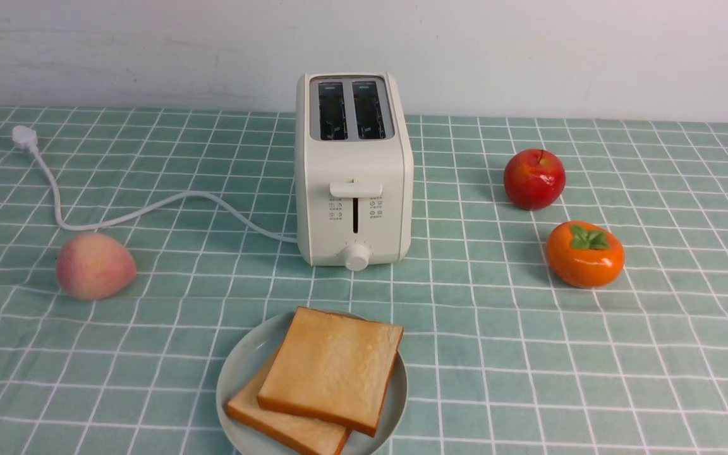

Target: Take toasted bread from bread machine on blue coffee table place on plate.

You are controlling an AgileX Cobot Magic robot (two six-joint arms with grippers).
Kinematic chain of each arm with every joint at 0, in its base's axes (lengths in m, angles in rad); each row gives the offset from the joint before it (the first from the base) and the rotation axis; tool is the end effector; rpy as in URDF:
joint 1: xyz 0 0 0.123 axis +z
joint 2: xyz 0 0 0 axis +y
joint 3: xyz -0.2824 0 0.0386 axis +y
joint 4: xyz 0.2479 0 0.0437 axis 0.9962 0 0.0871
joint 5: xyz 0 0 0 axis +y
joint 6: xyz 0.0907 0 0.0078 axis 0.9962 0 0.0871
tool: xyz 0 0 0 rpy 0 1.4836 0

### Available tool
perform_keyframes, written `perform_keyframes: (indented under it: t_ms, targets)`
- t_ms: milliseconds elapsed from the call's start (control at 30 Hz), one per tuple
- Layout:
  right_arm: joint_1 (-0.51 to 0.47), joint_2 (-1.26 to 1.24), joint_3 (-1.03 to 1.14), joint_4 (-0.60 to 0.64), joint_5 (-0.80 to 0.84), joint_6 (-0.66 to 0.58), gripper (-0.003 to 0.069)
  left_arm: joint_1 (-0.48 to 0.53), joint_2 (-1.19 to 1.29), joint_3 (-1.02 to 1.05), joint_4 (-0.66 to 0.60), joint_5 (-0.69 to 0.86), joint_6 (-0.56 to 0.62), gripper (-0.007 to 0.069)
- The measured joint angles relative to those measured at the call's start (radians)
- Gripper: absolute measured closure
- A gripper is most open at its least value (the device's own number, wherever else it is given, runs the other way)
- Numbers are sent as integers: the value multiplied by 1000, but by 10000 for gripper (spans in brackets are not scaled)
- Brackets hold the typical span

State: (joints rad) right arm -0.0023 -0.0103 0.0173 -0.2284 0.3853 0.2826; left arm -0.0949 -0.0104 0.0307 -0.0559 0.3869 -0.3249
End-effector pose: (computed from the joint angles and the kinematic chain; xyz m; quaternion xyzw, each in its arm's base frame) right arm 0.0521 -0.0079 0.1741 0.0545 0.8015 -0.0140 0.5954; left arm 0.0519 -0.0069 0.1686 -0.1077 0.8034 -0.1451 0.5674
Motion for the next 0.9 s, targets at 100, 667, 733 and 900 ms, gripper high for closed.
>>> perform_keyframes:
  t_ms: [100, 667, 733, 900]
  targets:
    - [0, 0, 0, 0, 0, 0, 423, 0, 0, 0, 0, 0, 0, 499]
    - [0, 0, 0, 0, 0, 0, 421, 0, 0, 0, 1, 0, 0, 481]
    - [0, 0, 0, 0, 0, 0, 421, 0, 0, 0, 1, 0, 0, 480]
    - [0, 0, 0, 0, 0, 0, 421, 0, 0, 0, 1, 0, 0, 480]
